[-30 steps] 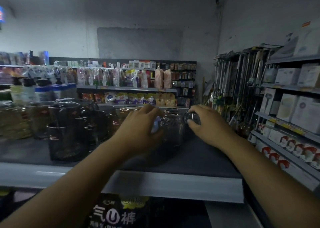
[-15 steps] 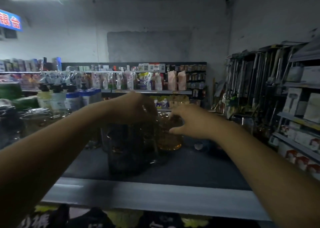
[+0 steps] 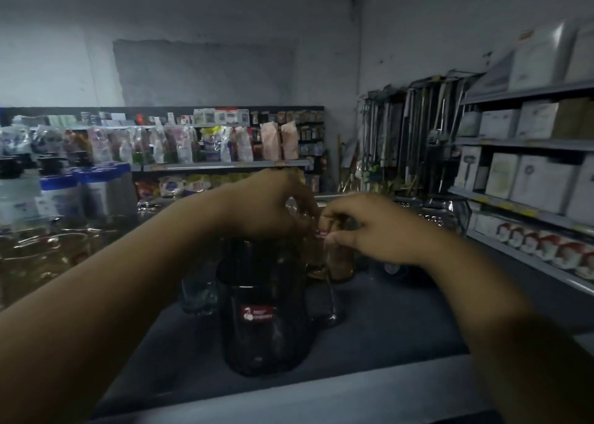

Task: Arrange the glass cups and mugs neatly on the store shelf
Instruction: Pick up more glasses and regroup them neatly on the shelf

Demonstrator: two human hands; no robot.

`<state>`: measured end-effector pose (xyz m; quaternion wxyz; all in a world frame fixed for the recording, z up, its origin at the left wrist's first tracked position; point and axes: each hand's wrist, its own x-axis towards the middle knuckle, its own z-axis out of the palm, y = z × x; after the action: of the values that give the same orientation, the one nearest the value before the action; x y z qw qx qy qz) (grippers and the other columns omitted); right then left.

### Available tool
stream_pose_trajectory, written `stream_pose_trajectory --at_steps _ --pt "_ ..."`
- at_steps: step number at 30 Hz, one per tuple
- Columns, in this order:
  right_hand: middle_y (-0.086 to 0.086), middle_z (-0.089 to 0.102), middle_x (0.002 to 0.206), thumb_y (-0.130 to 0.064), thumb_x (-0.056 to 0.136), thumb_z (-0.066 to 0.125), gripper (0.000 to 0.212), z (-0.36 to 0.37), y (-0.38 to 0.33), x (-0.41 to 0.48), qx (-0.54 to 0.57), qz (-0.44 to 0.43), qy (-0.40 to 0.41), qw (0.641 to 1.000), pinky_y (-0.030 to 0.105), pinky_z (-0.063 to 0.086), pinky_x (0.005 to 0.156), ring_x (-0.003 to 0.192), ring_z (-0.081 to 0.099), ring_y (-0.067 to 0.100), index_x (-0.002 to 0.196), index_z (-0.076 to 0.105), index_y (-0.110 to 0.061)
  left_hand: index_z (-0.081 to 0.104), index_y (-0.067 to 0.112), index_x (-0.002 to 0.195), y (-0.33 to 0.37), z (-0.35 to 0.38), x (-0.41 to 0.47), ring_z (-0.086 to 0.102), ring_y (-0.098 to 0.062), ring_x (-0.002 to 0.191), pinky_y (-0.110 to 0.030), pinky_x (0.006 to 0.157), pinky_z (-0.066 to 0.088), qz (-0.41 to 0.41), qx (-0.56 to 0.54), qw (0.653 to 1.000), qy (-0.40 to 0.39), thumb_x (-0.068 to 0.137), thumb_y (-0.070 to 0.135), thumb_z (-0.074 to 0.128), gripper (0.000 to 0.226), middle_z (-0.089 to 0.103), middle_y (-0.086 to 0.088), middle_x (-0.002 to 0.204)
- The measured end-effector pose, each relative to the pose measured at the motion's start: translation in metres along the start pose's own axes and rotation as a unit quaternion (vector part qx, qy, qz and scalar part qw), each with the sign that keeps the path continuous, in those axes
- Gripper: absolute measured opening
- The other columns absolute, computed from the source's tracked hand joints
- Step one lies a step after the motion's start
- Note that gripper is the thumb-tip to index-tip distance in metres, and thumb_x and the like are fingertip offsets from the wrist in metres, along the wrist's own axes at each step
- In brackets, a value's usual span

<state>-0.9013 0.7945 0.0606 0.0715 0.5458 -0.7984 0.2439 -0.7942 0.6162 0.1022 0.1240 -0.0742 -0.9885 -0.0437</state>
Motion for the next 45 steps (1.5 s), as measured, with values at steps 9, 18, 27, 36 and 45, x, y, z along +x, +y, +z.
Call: stream_pose_trajectory --at_steps 9,18,27,36,45 --pt "-0.005 0.054 0.106 -0.022 0.090 0.075 0.013 -0.007 -0.005 -0.010 0.024 -0.023 0.112 0.993 0.024 0.043 0.089 0.104 0.051 0.007 0.099 0.070 -0.029 0.072 0.023 0.102 0.002 0.000 0.008 0.061 0.009 0.077 -0.017 0.068 0.045 0.047 -0.055 0.996 0.049 0.089 0.029 0.074 0.015 0.069 0.009 0.097" --pt "-0.001 0.045 0.146 -0.013 0.090 0.066 0.023 0.003 -0.014 -0.004 -0.028 -0.135 0.292 0.946 0.031 0.037 0.112 0.138 0.041 0.014 0.113 0.065 -0.011 0.074 0.020 0.088 0.011 -0.010 -0.005 0.066 0.001 0.078 -0.020 0.071 0.055 0.030 -0.105 0.968 0.228 0.077 0.030 0.084 0.017 0.071 0.011 0.080" --pt "0.022 0.038 0.153 -0.004 0.085 0.077 0.054 -0.001 -0.029 -0.011 -0.098 -0.194 0.400 0.891 0.018 0.028 0.118 0.147 0.034 0.024 0.135 0.056 0.000 0.078 0.019 0.096 0.016 -0.006 -0.023 0.071 0.001 0.080 -0.026 0.074 0.062 0.029 -0.119 0.945 0.303 0.083 0.033 0.077 0.019 0.076 0.009 0.089" --pt "-0.003 0.058 0.142 -0.055 0.078 0.079 0.079 -0.001 -0.025 -0.003 0.356 0.041 0.282 0.890 0.041 0.050 0.108 0.126 0.061 0.011 0.143 0.045 -0.027 0.076 0.011 0.091 0.008 -0.005 -0.034 0.073 -0.005 0.077 -0.018 0.072 0.059 -0.005 -0.317 0.879 0.357 0.080 0.028 0.079 0.021 0.076 0.004 0.087" --pt "0.013 0.071 0.126 -0.027 0.081 0.075 0.057 -0.028 -0.037 -0.004 0.478 0.031 0.228 0.848 0.050 0.054 0.100 0.113 0.070 0.030 0.133 0.059 -0.009 0.073 0.008 0.101 0.007 -0.003 -0.038 0.073 -0.017 0.084 -0.026 0.071 0.061 -0.004 -0.388 0.877 0.282 0.088 0.018 0.074 0.017 0.076 -0.004 0.096"
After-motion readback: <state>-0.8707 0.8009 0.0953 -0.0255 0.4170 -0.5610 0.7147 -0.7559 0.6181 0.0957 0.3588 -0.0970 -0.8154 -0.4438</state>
